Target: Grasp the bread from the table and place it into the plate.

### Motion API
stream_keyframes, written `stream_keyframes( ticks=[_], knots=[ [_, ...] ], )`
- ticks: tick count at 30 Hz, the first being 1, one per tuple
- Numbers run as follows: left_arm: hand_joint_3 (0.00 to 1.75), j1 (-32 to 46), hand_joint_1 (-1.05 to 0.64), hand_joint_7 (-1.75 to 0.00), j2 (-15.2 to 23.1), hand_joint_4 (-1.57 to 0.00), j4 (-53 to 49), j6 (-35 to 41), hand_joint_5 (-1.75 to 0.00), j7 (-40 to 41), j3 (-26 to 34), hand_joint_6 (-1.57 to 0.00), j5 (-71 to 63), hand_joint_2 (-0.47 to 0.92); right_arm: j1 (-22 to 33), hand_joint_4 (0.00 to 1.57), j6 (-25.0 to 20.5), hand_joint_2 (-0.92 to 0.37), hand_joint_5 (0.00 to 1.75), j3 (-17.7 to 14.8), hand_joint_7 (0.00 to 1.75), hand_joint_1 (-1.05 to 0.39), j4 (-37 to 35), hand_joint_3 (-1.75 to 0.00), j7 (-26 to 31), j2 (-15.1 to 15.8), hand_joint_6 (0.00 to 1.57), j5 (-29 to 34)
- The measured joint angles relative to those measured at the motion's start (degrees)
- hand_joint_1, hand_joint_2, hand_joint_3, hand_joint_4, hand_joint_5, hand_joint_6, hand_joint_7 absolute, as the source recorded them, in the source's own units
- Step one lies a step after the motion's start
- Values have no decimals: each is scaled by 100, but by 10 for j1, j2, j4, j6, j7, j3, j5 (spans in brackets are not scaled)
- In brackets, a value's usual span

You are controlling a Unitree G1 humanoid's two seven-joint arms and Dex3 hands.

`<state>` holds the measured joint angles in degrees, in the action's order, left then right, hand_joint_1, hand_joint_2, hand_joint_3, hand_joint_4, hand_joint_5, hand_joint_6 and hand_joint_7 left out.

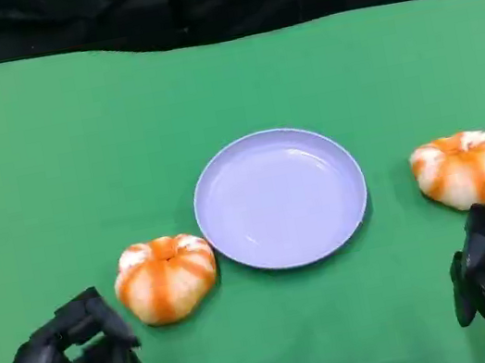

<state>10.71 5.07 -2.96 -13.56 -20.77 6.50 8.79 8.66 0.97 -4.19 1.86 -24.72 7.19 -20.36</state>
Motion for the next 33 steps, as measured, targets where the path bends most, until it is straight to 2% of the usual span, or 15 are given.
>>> stream_keyframes(
  ticks=[1,3,7,11,15,22,28,33],
  knots=[
    [22,0,-41,-16,5,-45,-3,-41,-36,23,-5,-66,-49,87,0,92,0,-49,168,0,144,-13,0,-119,0,0,88,2],
    [12,0,-63,-4,16,-35,-1,-98,-16,76,-10,-61,-148,91,0,91,0,-50,168,2,145,-12,0,-117,2,0,87,6],
    [8,-4,-82,0,41,-25,17,-131,-6,187,-24,-55,-343,92,0,90,-1,-52,170,2,147,-12,0,-116,2,0,85,7],
    [9,-43,-93,0,76,-15,21,-100,-1,291,-62,-46,-544,92,-1,90,0,-52,171,2,149,-13,-1,-115,2,0,84,8],
    [11,-143,-97,0,102,-11,-40,5,0,351,-137,-42,-714,92,-8,89,-7,-52,172,1,150,-13,-3,-116,5,2,84,8],
    [12,-251,-95,0,86,-10,-214,72,0,398,-220,-41,-716,92,-9,89,-12,-51,172,-1,149,-12,1,-118,12,5,84,14],
    [14,-304,-92,0,69,-10,-347,65,0,447,-256,-37,-662,92,-4,88,-21,-49,173,0,149,-9,17,-122,12,4,85,13],
    [15,-327,-90,0,64,-10,-399,64,-1,468,-283,-37,-632,92,4,90,-21,-49,171,0,148,-12,17,-121,12,2,86,12]
  ],
)
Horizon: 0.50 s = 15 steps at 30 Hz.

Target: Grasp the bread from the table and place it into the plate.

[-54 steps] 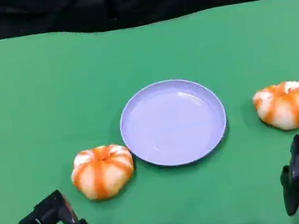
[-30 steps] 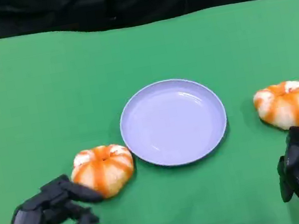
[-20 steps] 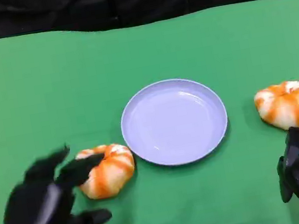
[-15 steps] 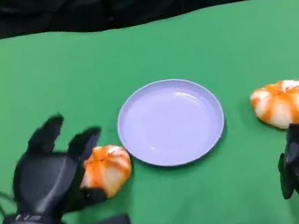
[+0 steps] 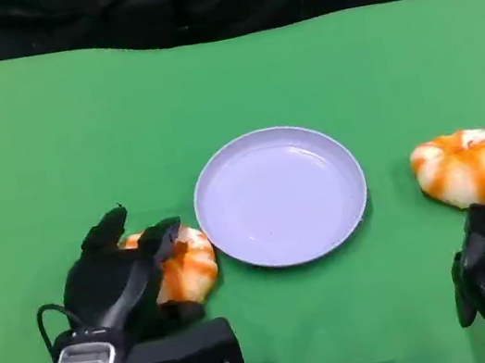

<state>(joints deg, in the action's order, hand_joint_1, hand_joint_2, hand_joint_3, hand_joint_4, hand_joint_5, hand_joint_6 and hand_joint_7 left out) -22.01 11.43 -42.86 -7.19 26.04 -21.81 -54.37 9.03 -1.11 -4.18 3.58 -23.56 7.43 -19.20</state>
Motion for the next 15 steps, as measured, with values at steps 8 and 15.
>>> stream_keyframes(
  ticks=[8,15],
  knots=[
    [18,-9,-88,0,-1,-8,-33,-1,0,24,-29,-34,34,92,2,89,-6,-52,171,1,149,-11,15,-117,4,0,86,5],
    [19,-11,-86,0,1,-7,-48,-7,0,37,-42,-32,60,92,5,90,-8,-50,171,1,149,-11,19,-119,2,0,85,4]
  ],
)
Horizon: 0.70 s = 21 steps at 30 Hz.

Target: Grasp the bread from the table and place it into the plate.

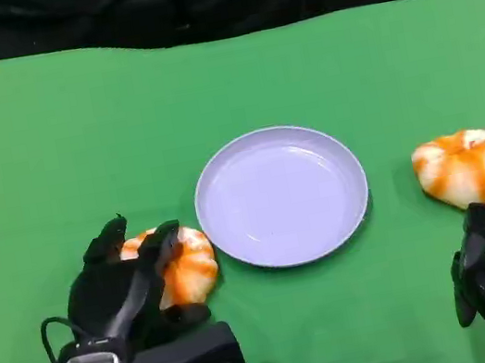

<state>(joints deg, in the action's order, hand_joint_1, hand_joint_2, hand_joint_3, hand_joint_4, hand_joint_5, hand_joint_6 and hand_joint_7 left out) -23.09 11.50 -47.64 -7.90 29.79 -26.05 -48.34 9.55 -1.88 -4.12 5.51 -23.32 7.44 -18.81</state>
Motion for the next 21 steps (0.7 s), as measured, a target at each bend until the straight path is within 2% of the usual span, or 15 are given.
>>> stream_keyframes(
  ticks=[9,11,12,13,14,15,16,18,19,20,21],
  knots=[
    [20,8,-85,0,13,-7,5,-9,0,0,-8,-31,18,92,1,90,1,-51,170,0,149,-13,0,-117,-1,0,85,0],
    [18,12,-77,-1,13,-14,5,-9,-3,0,-10,-35,23,92,1,90,2,-52,170,0,149,-12,0,-118,-1,0,85,0],
    [14,12,-64,-2,13,-24,5,-9,-6,0,-10,-39,25,92,2,90,2,-52,170,0,148,-12,0,-118,-1,0,85,0],
    [11,12,-39,-4,14,-44,5,-10,-9,0,-10,-49,26,92,3,90,2,-51,171,0,148,-12,1,-118,-1,0,85,0],
    [10,12,-28,-4,14,-52,5,-11,-9,0,-10,-54,29,92,4,90,2,-51,171,0,148,-12,3,-118,-1,0,85,0],
    [10,13,-23,-4,14,-57,5,-13,-9,1,-10,-57,30,92,5,90,2,-51,171,0,148,-12,3,-119,-1,0,86,0],
    [16,13,-12,-9,14,-88,5,-14,-21,3,-10,-77,31,92,5,89,2,-50,171,0,148,-12,4,-119,-2,0,85,0],
    [20,15,-6,-11,13,-106,2,-28,-28,15,-6,-90,41,92,8,89,2,-50,172,0,147,-11,7,-120,-2,0,85,0],
    [24,15,-4,-16,12,-104,-1,-37,-68,23,-2,-107,50,92,10,89,2,-50,172,0,147,-11,8,-120,-3,0,86,-1],
    [29,15,-2,-21,11,-94,-5,-48,-115,32,3,-121,57,92,11,89,2,-50,171,0,147,-11,10,-120,-4,0,86,-1],
    [32,15,-2,-35,10,-86,-10,-60,-140,42,7,-123,61,92,11,89,3,-50,171,0,147,-12,11,-120,-4,0,86,-1]
  ],
)
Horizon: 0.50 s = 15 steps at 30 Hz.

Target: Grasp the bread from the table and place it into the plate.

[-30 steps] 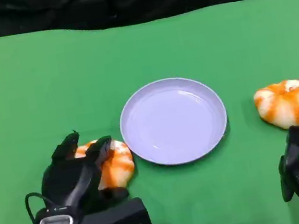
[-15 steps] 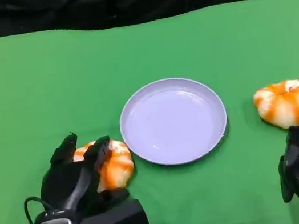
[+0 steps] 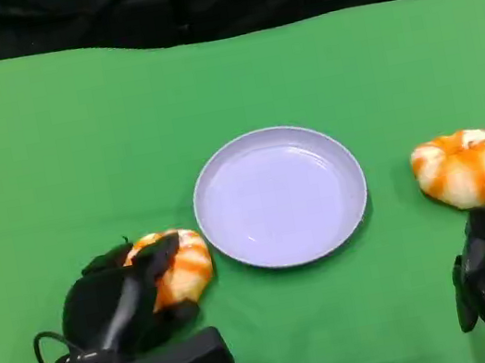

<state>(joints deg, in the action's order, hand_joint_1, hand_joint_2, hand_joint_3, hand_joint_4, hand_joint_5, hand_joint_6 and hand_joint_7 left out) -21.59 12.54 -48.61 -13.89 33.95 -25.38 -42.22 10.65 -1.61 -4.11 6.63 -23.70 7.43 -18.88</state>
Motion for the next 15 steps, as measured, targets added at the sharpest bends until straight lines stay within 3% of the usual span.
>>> stream_keyframes(
  ticks=[2,5,8,15],
  knots=[
    [33,0,-2,-106,0,-75,-11,-21,-167,18,4,-95,10,92,1,89,3,-50,171,0,147,-12,0,-120,-1,0,86,0],
    [34,0,-2,-146,0,-72,-24,-41,-174,39,6,-76,15,91,2,89,7,-50,171,0,147,-12,0,-119,-5,0,86,-1],
    [36,0,-3,-154,1,-73,-26,-53,-175,47,7,-71,18,90,2,89,7,-50,171,0,146,-12,1,-118,-6,0,87,-2],
    [42,4,-2,-149,4,-74,-18,-73,-175,57,17,-74,20,87,4,89,7,-51,171,0,146,-13,2,-117,-8,0,87,-7]
  ],
)
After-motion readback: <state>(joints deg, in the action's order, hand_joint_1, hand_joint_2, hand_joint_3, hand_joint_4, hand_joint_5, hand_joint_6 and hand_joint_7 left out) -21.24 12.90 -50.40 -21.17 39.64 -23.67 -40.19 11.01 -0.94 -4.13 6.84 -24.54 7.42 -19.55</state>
